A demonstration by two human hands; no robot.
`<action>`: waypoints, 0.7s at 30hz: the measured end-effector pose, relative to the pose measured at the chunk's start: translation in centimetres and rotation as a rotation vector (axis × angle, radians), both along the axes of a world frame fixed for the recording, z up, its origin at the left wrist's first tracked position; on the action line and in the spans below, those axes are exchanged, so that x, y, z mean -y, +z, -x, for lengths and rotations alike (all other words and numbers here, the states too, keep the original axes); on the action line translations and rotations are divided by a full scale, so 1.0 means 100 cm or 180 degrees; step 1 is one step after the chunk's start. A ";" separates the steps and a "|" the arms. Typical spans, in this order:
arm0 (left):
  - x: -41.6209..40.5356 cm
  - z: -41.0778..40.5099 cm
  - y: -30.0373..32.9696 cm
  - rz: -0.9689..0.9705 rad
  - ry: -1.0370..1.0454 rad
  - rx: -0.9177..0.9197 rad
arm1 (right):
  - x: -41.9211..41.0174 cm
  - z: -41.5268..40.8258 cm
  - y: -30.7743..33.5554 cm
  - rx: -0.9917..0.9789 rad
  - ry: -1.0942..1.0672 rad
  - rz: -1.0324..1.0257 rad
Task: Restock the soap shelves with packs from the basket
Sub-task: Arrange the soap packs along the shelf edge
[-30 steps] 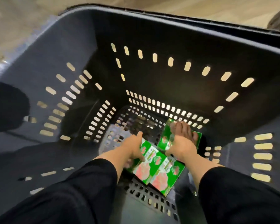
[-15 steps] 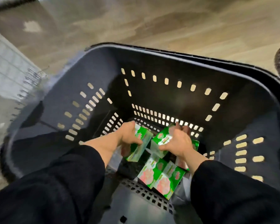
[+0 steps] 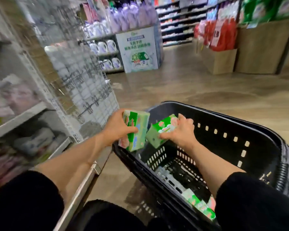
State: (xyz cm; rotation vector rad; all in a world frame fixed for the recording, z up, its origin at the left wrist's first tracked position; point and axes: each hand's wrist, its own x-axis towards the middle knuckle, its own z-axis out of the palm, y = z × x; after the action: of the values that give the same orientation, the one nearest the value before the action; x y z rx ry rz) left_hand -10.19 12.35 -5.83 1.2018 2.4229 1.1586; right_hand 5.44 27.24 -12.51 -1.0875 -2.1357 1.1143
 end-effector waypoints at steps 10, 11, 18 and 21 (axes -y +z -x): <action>0.248 -0.026 0.077 -0.1307 0.1789 -0.0560 | 0.205 0.070 0.131 -0.1171 0.0752 -0.0696; 0.275 -0.030 0.081 -0.1354 0.1950 -0.0617 | 0.229 0.077 0.137 -0.1292 0.0902 -0.0652; 0.441 -0.068 0.079 -0.1363 0.3166 -0.0728 | 0.380 0.104 0.152 -0.1597 0.2048 -0.0705; 0.487 -0.088 0.073 -0.1459 0.3574 -0.0764 | 0.426 0.114 0.150 -0.1664 0.2362 -0.0815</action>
State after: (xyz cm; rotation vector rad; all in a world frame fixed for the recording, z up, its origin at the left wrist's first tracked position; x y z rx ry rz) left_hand -1.36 -36.33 1.45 -0.1367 3.1930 1.9823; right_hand -5.95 -15.33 2.45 0.1522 -2.1773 1.1986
